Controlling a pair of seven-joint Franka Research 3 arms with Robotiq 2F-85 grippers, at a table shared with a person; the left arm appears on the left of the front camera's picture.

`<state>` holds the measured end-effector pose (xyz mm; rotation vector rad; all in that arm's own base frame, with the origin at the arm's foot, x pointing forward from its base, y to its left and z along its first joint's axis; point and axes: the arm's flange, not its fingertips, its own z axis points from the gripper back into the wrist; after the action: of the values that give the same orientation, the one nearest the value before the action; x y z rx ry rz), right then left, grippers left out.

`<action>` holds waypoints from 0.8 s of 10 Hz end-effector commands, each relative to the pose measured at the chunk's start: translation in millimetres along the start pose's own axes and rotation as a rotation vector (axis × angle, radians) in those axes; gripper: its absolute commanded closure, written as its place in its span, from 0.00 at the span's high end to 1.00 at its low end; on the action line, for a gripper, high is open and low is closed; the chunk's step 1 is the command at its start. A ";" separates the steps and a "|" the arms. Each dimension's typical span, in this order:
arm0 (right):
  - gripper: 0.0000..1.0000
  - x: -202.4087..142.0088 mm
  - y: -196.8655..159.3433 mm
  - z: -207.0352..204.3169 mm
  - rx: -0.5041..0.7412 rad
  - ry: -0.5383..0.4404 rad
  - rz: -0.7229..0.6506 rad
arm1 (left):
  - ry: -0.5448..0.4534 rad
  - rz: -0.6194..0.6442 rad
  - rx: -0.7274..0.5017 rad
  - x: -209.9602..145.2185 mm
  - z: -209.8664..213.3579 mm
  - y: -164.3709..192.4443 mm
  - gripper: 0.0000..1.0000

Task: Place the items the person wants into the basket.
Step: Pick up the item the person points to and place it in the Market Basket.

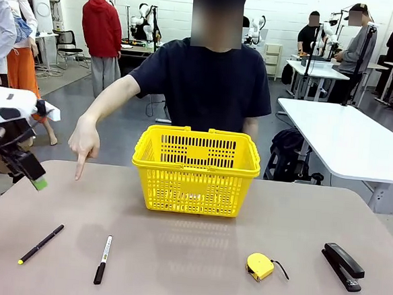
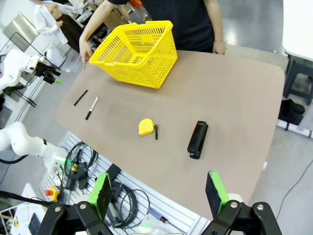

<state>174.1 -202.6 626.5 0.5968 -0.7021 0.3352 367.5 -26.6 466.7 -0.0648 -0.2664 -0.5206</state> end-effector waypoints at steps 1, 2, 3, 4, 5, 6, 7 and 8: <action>1.00 -0.9 -0.8 -1.3 0.021 -0.007 0.012 | 0.065 0.113 0.059 -17.2 -44.6 -23.9 1.00; 1.00 -0.9 -0.8 -1.3 0.021 -0.007 0.012 | 0.117 0.130 0.083 -23.1 -61.3 -24.1 1.00; 1.00 -0.9 -0.8 -1.3 0.021 -0.007 0.012 | 0.157 0.123 0.099 -26.6 -73.6 -22.3 1.00; 1.00 -0.9 -0.8 -1.3 0.021 -0.007 0.012 | 0.175 0.143 0.106 -26.7 -82.2 -19.6 1.00; 1.00 -0.9 -0.8 -1.3 0.021 -0.007 0.012 | 0.192 0.161 0.108 -26.7 -89.9 -17.9 1.00; 1.00 -0.9 -0.8 -1.3 0.021 -0.007 0.012 | 0.199 0.164 0.119 -28.5 -98.1 -17.0 1.00; 1.00 -0.9 -0.8 -1.3 0.021 -0.007 0.012 | 0.189 0.156 0.114 -33.4 -106.4 -17.6 1.00; 1.00 -0.9 -0.8 -1.3 0.021 -0.007 0.012 | 0.193 0.141 0.074 -36.6 -111.9 -14.6 1.00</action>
<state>174.1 -202.6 626.5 0.5968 -0.7021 0.3352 396.1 -42.3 377.4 0.0405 -0.0711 -0.3702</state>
